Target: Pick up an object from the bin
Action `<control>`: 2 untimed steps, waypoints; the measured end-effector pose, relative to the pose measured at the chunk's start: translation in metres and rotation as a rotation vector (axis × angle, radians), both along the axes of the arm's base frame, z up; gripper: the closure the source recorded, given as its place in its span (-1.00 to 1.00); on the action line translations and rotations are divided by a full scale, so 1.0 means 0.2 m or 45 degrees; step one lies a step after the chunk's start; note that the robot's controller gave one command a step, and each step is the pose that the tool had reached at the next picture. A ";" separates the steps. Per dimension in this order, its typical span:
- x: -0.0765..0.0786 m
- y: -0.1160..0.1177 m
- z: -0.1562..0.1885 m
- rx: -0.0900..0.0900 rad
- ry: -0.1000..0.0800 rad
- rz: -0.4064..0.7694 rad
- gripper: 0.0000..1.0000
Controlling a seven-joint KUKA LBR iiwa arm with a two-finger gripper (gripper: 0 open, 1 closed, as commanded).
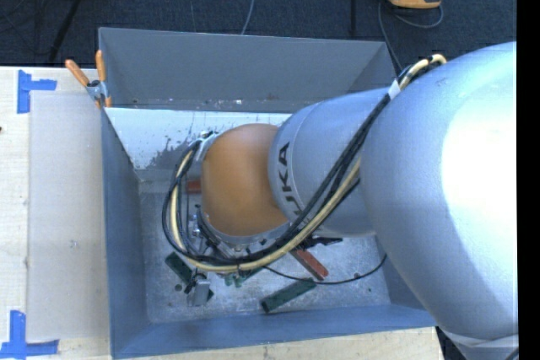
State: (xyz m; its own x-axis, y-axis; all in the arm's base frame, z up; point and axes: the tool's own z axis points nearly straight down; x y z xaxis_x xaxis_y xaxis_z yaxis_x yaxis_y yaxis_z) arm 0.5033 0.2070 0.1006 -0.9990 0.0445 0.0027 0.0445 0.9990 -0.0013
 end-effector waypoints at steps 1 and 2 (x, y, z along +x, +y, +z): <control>-0.01 -0.08 -0.01 -0.001 0.001 -0.205 -1.00; -0.08 0.01 -0.16 -0.003 0.003 -0.582 -1.00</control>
Offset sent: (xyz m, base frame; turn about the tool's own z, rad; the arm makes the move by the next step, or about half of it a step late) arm -0.0012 -0.0163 -0.0006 0.1626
